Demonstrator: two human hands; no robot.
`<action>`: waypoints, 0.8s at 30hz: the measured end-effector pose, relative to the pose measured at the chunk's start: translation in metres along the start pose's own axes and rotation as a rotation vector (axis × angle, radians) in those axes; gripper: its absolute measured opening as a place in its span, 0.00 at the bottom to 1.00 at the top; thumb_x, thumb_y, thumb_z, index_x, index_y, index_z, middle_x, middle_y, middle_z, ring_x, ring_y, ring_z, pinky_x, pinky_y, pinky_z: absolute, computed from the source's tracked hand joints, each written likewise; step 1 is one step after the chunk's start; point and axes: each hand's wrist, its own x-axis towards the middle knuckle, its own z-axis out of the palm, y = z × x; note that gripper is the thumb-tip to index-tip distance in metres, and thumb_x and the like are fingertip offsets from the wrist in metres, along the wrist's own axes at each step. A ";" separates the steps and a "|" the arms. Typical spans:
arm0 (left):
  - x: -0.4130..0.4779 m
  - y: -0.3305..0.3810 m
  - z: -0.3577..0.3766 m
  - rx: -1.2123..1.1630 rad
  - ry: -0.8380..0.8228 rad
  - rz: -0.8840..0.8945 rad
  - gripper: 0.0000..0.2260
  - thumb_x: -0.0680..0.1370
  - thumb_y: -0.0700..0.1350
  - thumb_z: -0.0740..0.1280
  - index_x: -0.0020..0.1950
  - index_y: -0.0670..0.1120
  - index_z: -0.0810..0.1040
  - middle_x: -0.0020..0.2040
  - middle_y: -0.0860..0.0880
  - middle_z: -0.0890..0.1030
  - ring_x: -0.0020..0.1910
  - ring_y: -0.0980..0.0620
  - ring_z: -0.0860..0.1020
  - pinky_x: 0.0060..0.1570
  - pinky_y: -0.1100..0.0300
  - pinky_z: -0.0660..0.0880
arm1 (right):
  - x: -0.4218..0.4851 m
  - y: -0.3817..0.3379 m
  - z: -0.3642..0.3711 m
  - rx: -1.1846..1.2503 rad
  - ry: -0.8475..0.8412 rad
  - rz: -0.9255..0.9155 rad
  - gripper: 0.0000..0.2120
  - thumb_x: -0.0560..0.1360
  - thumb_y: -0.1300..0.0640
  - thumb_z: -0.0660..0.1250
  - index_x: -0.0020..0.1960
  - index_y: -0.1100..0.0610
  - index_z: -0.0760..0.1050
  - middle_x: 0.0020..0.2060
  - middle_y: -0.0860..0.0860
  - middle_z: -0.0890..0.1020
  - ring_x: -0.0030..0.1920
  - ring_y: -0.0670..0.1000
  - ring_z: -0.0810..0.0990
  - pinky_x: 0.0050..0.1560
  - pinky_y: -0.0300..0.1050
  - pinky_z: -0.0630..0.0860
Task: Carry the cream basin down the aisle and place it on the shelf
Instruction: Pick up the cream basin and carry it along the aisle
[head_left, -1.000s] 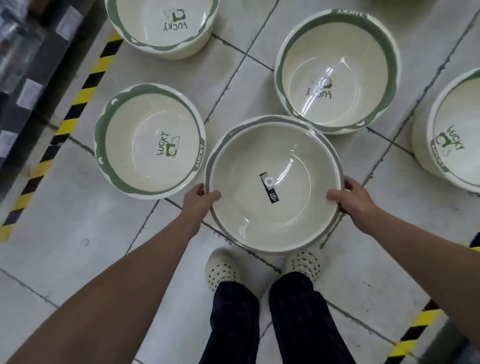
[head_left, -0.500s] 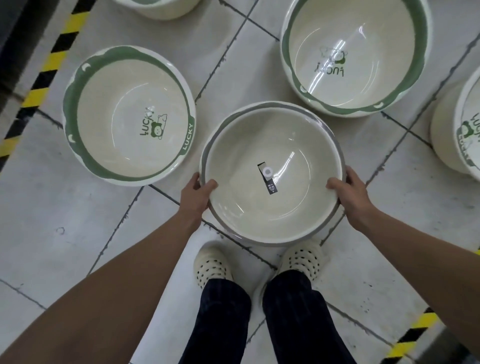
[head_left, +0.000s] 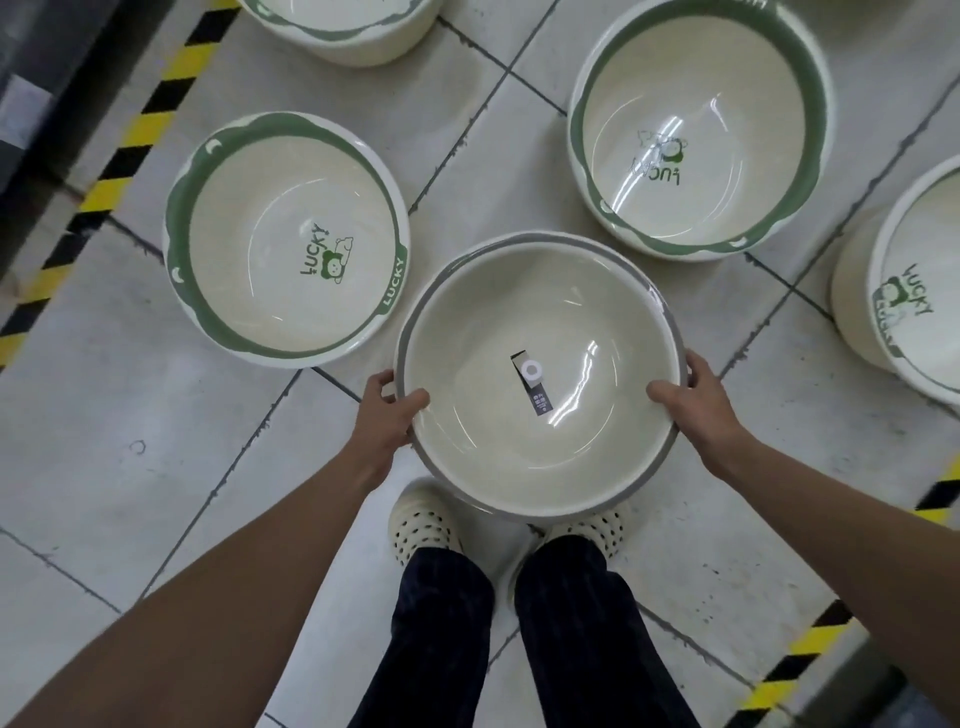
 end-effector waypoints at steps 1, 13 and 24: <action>-0.010 0.002 -0.005 -0.019 0.007 -0.011 0.25 0.77 0.39 0.70 0.72 0.46 0.66 0.53 0.45 0.80 0.47 0.45 0.82 0.44 0.50 0.80 | -0.009 -0.008 -0.002 -0.017 -0.007 -0.004 0.22 0.76 0.65 0.67 0.65 0.49 0.68 0.48 0.48 0.78 0.46 0.49 0.80 0.41 0.44 0.77; -0.154 0.088 -0.089 -0.189 0.103 -0.018 0.24 0.79 0.36 0.70 0.73 0.43 0.67 0.50 0.47 0.80 0.45 0.48 0.81 0.39 0.53 0.78 | -0.138 -0.149 0.000 -0.149 -0.089 -0.058 0.16 0.75 0.65 0.69 0.61 0.54 0.73 0.47 0.51 0.82 0.45 0.49 0.81 0.42 0.44 0.76; -0.152 0.150 -0.226 -0.314 0.197 0.035 0.23 0.79 0.36 0.70 0.73 0.43 0.71 0.50 0.47 0.81 0.43 0.47 0.81 0.42 0.53 0.79 | -0.183 -0.258 0.118 -0.194 -0.131 -0.095 0.16 0.75 0.66 0.70 0.61 0.57 0.75 0.44 0.50 0.82 0.42 0.47 0.81 0.39 0.37 0.78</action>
